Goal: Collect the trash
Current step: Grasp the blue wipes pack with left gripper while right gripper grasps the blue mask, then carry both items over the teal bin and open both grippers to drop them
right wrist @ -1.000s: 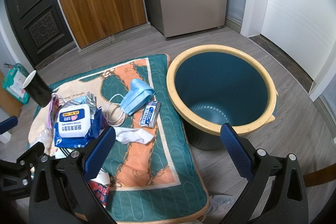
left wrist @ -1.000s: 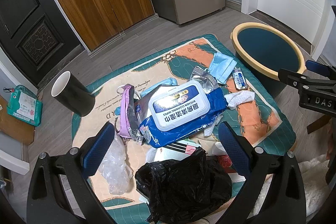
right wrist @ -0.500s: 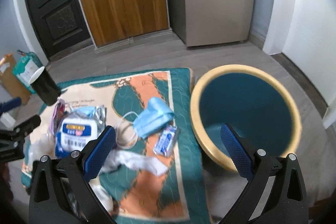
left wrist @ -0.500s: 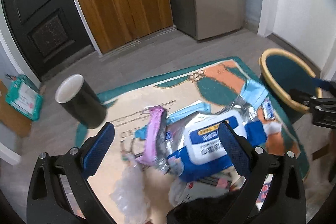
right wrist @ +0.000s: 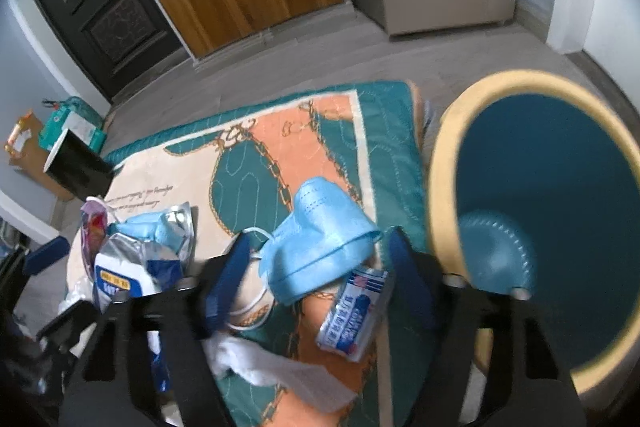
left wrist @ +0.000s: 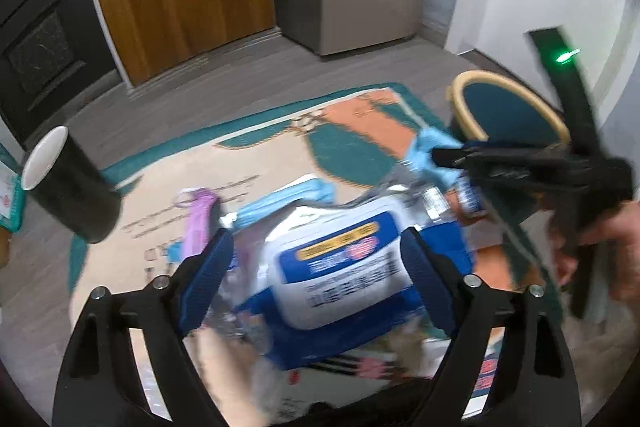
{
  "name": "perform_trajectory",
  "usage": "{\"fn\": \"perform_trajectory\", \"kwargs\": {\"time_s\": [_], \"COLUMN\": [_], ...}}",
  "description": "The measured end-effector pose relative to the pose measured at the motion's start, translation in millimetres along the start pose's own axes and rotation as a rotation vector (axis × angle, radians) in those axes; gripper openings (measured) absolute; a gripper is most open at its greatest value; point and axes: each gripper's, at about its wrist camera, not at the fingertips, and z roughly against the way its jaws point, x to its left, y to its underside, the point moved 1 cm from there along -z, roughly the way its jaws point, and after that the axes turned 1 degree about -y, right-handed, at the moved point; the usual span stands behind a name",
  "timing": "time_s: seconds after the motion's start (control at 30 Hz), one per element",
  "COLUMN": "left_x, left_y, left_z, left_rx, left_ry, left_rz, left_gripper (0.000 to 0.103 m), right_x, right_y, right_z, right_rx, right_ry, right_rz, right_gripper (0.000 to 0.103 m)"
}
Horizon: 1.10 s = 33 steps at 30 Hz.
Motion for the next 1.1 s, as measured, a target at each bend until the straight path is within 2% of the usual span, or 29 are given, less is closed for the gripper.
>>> {"fn": "perform_trajectory", "kwargs": {"time_s": [0.03, 0.13, 0.2, 0.3, 0.33, 0.4, 0.43, 0.47, 0.53, 0.7, 0.8, 0.97, 1.1], "left_x": [-4.2, -23.1, -39.5, -60.5, -67.7, -79.6, -84.1, -91.8, -97.8, -96.5, -89.2, -76.1, -79.0], "left_y": [-1.0, -3.9, -4.1, -1.8, -1.0, 1.5, 2.8, 3.7, 4.3, -14.1, -27.1, -54.3, -69.3], "left_z": [-0.2, 2.6, 0.9, -8.6, -14.3, -24.3, -28.5, -33.3, -31.7, -2.0, 24.1, 77.3, 112.3], "left_rx": [0.001, -0.01, -0.001, 0.042, 0.06, 0.083, 0.092, 0.097, 0.087, 0.016, -0.037, -0.162, -0.26], "left_ry": [0.015, 0.062, 0.105, 0.14, 0.133, 0.123, 0.114, 0.072, 0.034, -0.012, -0.019, -0.005, 0.04], "left_rz": [-0.001, -0.029, -0.049, -0.079, -0.097, -0.12, -0.132, -0.165, -0.193, -0.184, -0.146, -0.091, -0.067], "left_gripper": [0.077, 0.071, 0.067, 0.05, 0.042, 0.032, 0.021, 0.018, 0.012, 0.008, 0.007, 0.004, 0.004], "right_x": [-0.5, -5.5, -10.3, -14.8, -14.6, -15.8, -17.0, -17.8, -18.4, -11.2, -14.8, -25.4, -37.8], "right_y": [1.8, 3.5, 3.1, 0.0, -0.3, -2.1, -3.3, -4.7, -7.0, -13.1, -12.7, -4.9, 3.7], "right_z": [-2.2, 0.1, 8.2, 16.8, 23.8, 35.6, 40.2, 48.4, 65.1, 118.8, 150.2, 190.6, 214.5], "right_rx": [0.015, 0.008, -0.012, -0.025, -0.036, -0.055, -0.061, -0.071, -0.093, -0.162, -0.199, -0.256, -0.288], "right_ry": [-0.016, -0.016, -0.015, -0.019, -0.014, -0.005, -0.006, -0.01, -0.016, -0.006, -0.008, -0.014, 0.037], "right_rz": [-0.006, -0.015, -0.036, -0.047, -0.044, -0.045, -0.047, -0.052, -0.057, -0.021, -0.027, -0.068, -0.083], "right_gripper": [0.031, 0.013, 0.011, 0.011, 0.011, 0.011, 0.011, 0.011, 0.011, 0.011, 0.011, 0.011, 0.011]}}
